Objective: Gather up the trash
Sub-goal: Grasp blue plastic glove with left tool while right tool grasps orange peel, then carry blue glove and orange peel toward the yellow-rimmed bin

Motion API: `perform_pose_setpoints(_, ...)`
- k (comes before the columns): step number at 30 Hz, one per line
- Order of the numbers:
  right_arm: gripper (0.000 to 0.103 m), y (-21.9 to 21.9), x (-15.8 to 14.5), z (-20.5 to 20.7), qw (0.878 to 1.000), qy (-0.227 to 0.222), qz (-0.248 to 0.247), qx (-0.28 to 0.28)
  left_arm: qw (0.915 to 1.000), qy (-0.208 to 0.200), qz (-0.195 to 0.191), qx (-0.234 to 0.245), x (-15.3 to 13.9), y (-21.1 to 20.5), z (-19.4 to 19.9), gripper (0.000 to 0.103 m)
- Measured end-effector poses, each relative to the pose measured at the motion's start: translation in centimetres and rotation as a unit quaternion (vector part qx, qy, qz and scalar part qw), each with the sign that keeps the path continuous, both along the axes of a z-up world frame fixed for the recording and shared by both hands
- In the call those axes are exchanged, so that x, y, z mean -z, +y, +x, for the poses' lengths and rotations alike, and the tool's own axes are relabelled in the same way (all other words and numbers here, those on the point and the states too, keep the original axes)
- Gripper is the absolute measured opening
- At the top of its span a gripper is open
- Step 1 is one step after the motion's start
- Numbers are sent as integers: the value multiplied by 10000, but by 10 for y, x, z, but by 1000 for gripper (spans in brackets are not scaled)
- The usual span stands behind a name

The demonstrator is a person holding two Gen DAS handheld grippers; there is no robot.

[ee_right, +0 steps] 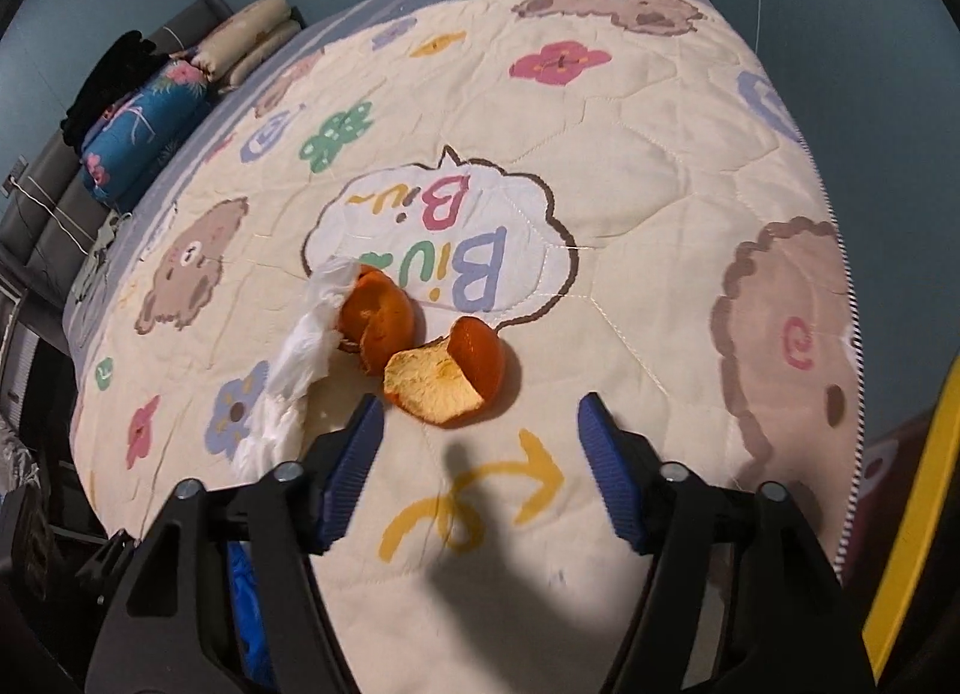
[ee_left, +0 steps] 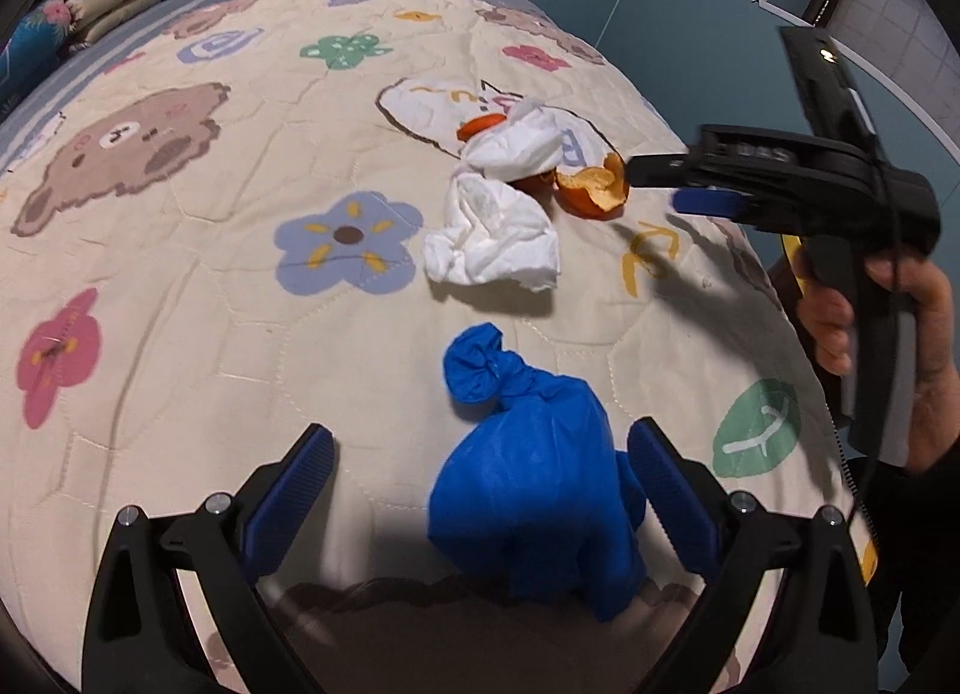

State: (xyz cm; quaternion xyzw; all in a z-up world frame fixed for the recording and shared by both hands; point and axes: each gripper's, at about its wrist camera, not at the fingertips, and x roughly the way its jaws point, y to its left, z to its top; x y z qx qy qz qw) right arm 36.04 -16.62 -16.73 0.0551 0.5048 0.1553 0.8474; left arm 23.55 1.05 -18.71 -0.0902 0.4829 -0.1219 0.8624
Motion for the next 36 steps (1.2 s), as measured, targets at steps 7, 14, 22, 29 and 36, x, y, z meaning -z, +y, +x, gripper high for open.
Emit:
perform_pose_setpoints(7, 45, 15, 20, 13, 9998, 86, -130, -115, 9998, -88, 165, 71, 9, -10, -1, 83)
perform_pose_setpoints(14, 14, 13, 25, 21, 9997, 179, -136, -14, 9983, -258, 460, 251, 11, -21, -4, 42)
perform_pose_setpoints(22, 10, 10, 12, 16, 10000, 16, -3, 41, 9984, -290, 398, 262, 5, -19, -7, 27)
perform_pose_setpoints(29, 9, -1, -6, 5, 9997, -111, 172, 112, 9990, -261, 288, 222, -7, -13, -14, 24)
perform_pose_setpoints(36, 9, -16, -27, -10, 9990, -166, 387, 163, 9985, -454, 271, 129, -32, -10, -26, 24)
